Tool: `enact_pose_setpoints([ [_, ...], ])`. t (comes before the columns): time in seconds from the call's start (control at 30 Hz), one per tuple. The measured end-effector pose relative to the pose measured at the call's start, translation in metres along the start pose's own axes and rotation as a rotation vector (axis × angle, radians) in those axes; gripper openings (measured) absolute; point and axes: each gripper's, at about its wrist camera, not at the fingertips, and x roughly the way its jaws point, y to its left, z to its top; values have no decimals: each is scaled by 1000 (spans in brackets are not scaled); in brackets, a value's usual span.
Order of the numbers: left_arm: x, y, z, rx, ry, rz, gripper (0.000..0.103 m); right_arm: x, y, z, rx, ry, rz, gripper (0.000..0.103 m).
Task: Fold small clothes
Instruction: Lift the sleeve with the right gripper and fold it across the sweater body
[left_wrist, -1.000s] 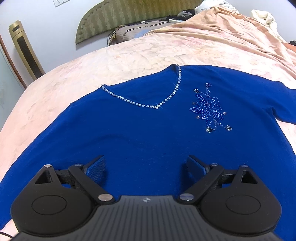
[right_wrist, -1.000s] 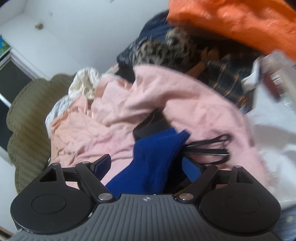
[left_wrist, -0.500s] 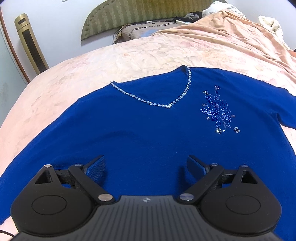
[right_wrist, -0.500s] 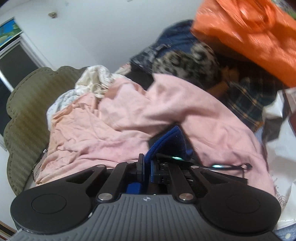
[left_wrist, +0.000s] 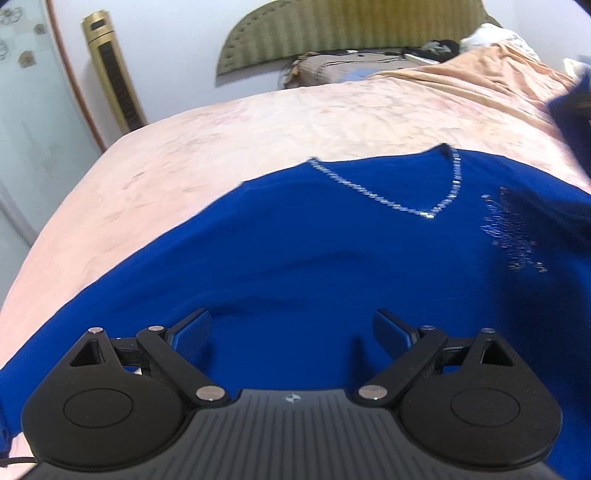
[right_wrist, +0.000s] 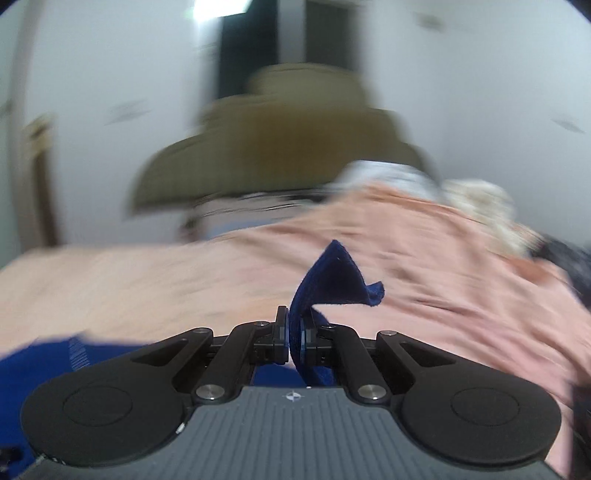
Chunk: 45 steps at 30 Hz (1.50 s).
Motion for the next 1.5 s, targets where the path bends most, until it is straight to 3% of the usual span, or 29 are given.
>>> enact_pose_setpoints([
  [0.1, 1, 19, -4, -32, 0, 39, 95, 24, 74, -8, -129, 42, 149, 8],
  [0.23, 6, 48, -9, -97, 17, 77, 95, 53, 142, -24, -231, 155, 293, 8],
  [0.43, 18, 79, -17, -170, 49, 121, 95, 58, 192, -29, -295, 192, 381, 8],
  [0.77, 26, 95, -24, -207, 79, 140, 95, 42, 244, -34, -261, 196, 506, 8],
  [0.9, 25, 94, -24, -200, 76, 140, 95, 50, 239, -33, -140, 297, 581, 41],
  [0.93, 25, 94, -25, -197, 74, 149, 95, 52, 229, -30, -92, 306, 591, 41],
  [1.0, 27, 94, -26, -195, 77, 165, 95, 37, 204, -25, -22, 275, 567, 44],
  [1.07, 30, 95, -28, -202, 92, 166, 95, 22, 177, -25, 38, 250, 496, 53],
  [1.13, 29, 96, -30, -216, 103, 155, 95, 18, 156, -33, 68, 246, 427, 71],
  [1.27, 22, 101, -32, -234, 111, 130, 95, 33, 152, -59, 11, 394, 330, 69],
  [1.37, 14, 117, -38, -258, 107, 181, 95, 5, 151, -58, 55, 318, 411, 70],
  [1.4, 12, 126, -41, -276, 114, 198, 95, -5, 153, -58, 38, 288, 421, 75],
  [1.43, 9, 136, -45, -298, 123, 214, 95, -14, 157, -58, 2, 269, 405, 81],
  [1.5, 2, 158, -54, -360, 139, 237, 95, -30, 163, -61, -81, 244, 351, 81],
])
